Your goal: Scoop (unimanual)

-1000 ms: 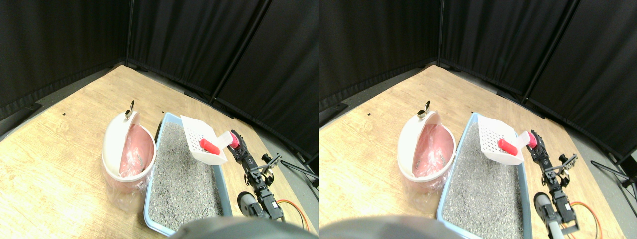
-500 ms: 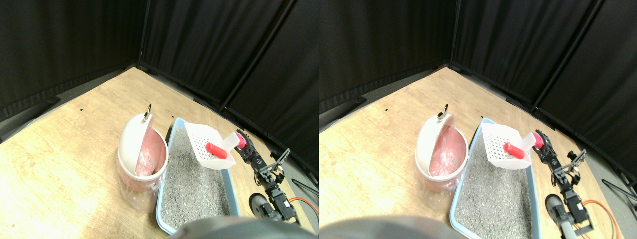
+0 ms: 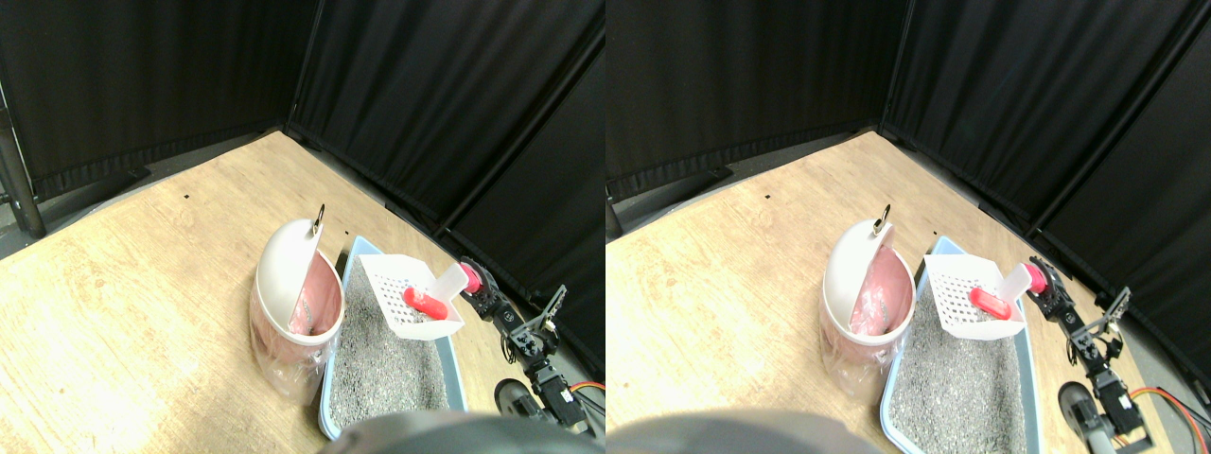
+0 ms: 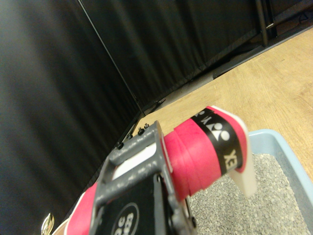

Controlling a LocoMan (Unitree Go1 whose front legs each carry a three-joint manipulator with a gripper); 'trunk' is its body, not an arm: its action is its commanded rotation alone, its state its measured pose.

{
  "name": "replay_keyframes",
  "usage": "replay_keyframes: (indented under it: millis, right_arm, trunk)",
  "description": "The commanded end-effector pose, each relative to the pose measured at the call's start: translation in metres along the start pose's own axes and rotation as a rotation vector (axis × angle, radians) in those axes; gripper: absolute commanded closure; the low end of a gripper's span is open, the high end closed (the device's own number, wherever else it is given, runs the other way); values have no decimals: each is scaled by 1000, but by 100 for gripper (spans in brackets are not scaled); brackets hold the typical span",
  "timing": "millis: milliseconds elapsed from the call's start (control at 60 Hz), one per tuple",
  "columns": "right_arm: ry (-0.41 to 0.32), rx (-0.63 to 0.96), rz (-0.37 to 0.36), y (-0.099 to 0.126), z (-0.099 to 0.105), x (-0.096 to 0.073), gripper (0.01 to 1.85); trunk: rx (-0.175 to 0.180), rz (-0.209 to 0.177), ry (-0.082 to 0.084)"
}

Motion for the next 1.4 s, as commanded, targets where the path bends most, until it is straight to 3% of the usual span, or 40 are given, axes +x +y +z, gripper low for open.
replay_keyframes:
  millis: [17,150,267,567,717,1000,1183,1400]
  right_arm:
    - [-23,-19,20,9,8,3,181]
    - [-6,-62,45,12,4,8,181]
    - [42,-137,6,14,-2,13,181]
    - [55,-224,6,14,-2,17,181]
    - [66,-258,2,15,4,18,181]
    - [68,-378,65,18,14,18,181]
    - [109,-417,35,29,24,16,181]
    - [101,-406,60,33,26,20,181]
  trunk:
    - [8,25,20]
    - [5,32,18]
    - [7,32,20]
    - [14,15,20]
    - [14,5,22]
    - [13,2,21]
    - [13,1,20]
    - [7,5,14]
